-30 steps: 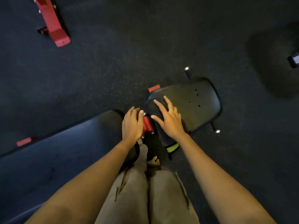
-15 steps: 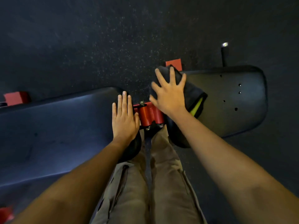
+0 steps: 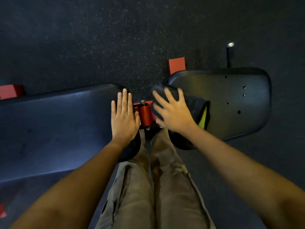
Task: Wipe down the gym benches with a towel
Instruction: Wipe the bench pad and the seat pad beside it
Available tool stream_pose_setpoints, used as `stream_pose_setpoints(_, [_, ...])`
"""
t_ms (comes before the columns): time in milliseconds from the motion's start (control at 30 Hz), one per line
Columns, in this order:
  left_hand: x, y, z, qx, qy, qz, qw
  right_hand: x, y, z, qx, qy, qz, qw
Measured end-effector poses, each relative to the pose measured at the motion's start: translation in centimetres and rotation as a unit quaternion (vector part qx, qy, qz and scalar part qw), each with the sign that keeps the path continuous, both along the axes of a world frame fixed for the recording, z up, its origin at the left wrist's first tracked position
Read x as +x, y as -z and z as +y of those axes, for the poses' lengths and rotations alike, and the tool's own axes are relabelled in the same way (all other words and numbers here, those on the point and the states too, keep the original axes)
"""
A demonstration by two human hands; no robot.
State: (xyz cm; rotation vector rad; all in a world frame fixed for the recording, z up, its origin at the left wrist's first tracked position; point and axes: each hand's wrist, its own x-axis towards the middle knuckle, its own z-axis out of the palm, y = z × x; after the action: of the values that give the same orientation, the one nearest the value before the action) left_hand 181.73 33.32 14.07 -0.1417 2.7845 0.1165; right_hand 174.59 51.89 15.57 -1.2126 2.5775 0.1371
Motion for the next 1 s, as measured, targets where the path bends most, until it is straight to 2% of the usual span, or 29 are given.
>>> stream_pose_setpoints(100, [0.0, -0.1, 0.2, 0.001, -0.006, -0.005, 1.0, -3.2, 0.1, -2.6, 0.039, 0.081, 0.006, 0.996])
stream_pose_setpoints(167, [-0.1, -0.2, 0.2, 0.005, -0.008, -0.004, 1.0, -2.1, 0.0, -2.3, 0.019, 0.099, 0.017, 0.995])
stream_pose_setpoints(367, [-0.2, -0.2, 0.1, 0.019, -0.015, -0.01, 1.0, 6.2, -0.8, 4.5, -0.037, -0.025, -0.001, 0.999])
stream_pose_setpoints(533, [-0.1, -0.1, 0.2, 0.039, -0.025, -0.005, 0.999, 2.1, -0.2, 2.1, -0.023, -0.02, -0.034, 0.999])
stream_pose_setpoints(767, [-2.5, -0.3, 2.3, 0.116, -0.061, 0.008, 0.991, -7.7, -0.6, -3.0, 0.041, 0.159, -0.073, 0.984])
stream_pose_setpoints(900, [-6.6, -1.0, 6.1, 0.213, -0.073, 0.015, 0.974, -11.3, -0.8, -0.4, 0.003, 0.292, -0.079, 0.953])
stream_pose_setpoints(1000, [-9.9, -1.6, 9.5, 0.265, -0.051, 0.026, 0.963, -12.1, -0.8, 4.5, -0.024, 0.354, -0.05, 0.933])
